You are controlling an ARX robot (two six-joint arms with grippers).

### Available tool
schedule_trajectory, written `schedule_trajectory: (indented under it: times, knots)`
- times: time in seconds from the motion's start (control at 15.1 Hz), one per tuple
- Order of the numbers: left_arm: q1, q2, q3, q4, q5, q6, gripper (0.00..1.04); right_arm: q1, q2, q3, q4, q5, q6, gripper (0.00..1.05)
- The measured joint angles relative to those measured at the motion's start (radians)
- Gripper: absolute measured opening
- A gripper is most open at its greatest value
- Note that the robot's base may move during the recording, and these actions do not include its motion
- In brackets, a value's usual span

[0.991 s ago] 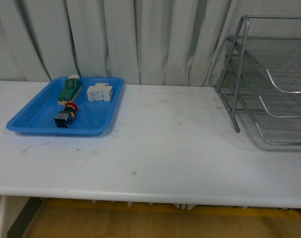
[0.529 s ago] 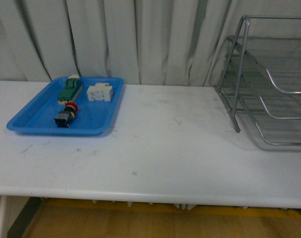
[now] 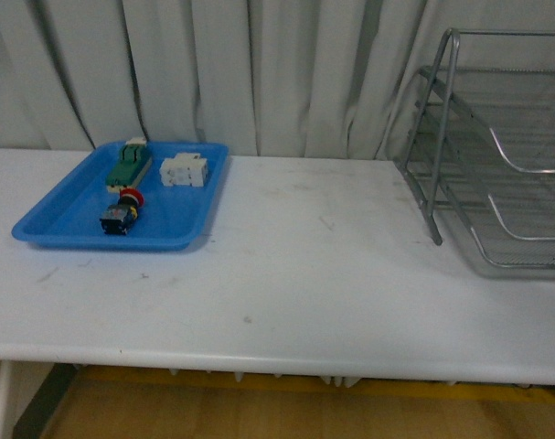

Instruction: Place button on rack with both arms

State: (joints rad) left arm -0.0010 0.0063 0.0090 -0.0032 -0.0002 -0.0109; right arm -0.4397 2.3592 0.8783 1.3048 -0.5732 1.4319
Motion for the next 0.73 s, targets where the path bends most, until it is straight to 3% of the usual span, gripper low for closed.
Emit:
schedule_trajectory:
  times: [0.73]
  knots:
    - [0.000, 0.000, 0.000, 0.000, 0.000, 0.000, 0.98, -0.027, -0.085, -0.190, 0.016, 0.003, 0.027, 0.05]
